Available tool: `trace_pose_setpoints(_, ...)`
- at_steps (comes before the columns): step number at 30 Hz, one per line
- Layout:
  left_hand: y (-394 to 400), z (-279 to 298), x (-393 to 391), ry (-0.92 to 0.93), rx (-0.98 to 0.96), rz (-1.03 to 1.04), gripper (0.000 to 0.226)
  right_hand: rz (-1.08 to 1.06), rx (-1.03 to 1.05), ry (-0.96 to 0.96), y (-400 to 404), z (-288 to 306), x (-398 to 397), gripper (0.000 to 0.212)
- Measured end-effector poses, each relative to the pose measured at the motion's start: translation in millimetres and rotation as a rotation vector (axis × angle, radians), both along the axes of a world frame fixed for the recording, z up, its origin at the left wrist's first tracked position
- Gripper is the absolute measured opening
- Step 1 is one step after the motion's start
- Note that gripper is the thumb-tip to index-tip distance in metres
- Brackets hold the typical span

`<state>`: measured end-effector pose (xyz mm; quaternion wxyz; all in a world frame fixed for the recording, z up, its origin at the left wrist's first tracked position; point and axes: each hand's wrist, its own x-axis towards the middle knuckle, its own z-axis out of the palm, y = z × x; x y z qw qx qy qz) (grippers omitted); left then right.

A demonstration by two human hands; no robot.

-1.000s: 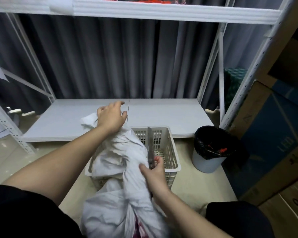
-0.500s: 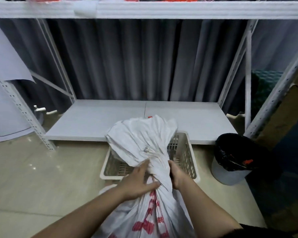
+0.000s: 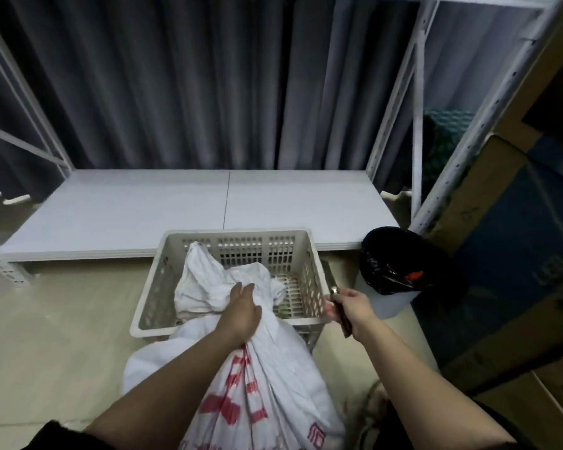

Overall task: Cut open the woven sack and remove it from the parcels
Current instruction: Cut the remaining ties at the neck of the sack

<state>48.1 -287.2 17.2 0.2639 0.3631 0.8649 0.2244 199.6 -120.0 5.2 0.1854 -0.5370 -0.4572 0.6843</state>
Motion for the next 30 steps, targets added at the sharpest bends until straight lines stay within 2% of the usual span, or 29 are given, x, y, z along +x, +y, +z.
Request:
trace_pose_setpoints(3,18,-16,-6,0.007,-0.107,-0.082,0.059,-0.091,-0.062,-0.017,17,-13,31,0.011)
trace_pose_setpoints(5,27,-24,-9,-0.03,-0.188,-0.09,0.059,-0.139,-0.091,-0.066,29,-32,47,0.012)
trace_pose_setpoints(6,32,-26,-11,0.022,-0.243,-0.091,0.058,-0.163,-0.111,-0.085,34,-40,53,0.011)
trace_pose_setpoints(7,35,-22,-13,0.175,-0.342,-0.12,0.057,-0.175,-0.123,-0.106,37,-47,58,0.011)
trace_pose_setpoints(9,51,-12,-8,0.652,-0.572,-0.301,0.058,-0.204,-0.148,-0.142,45,-66,67,0.015)
trace_pose_setpoints(10,62,-7,-2,0.83,-0.615,-0.392,0.059,-0.21,-0.156,-0.159,49,-77,69,0.018)
trace_pose_setpoints(11,74,-6,4,0.937,-0.609,-0.464,0.06,-0.212,-0.164,-0.178,53,-88,72,0.021)
trace_pose_setpoints(12,87,-7,12,0.967,-0.573,-0.511,0.059,-0.215,-0.174,-0.187,55,-97,73,0.023)
trace_pose_setpoints(14,112,-19,27,0.874,-0.463,-0.571,0.054,-0.222,-0.189,-0.196,58,-116,76,0.024)
trace_pose_setpoints(16,137,-41,49,0.705,-0.309,-0.643,0.045,-0.213,-0.198,-0.196,63,-135,78,0.022)
trace_pose_setpoints(18,159,-62,77,0.459,-0.145,-0.69,0.042,-0.208,-0.19,-0.202,69,-154,81,0.025)
trace_pose_setpoints(20,175,-81,106,0.17,-0.079,-0.657,0.045,-0.212,-0.193,-0.226,74,-171,84,0.03)
trace_pose_setpoints(23,198,-116,142,-0.189,-0.168,-0.495,0.042,-0.239,-0.203,-0.256,80,-195,92,0.033)
trace_pose_setpoints(25,203,-135,157,-0.35,-0.256,-0.377,0.037,-0.261,-0.216,-0.275,78,-209,97,0.028)
trace_pose_setpoints(30,196,-178,172,-0.401,-0.38,-0.286,0.043,-0.361,-0.225,-0.259,71,-250,99,0.022)
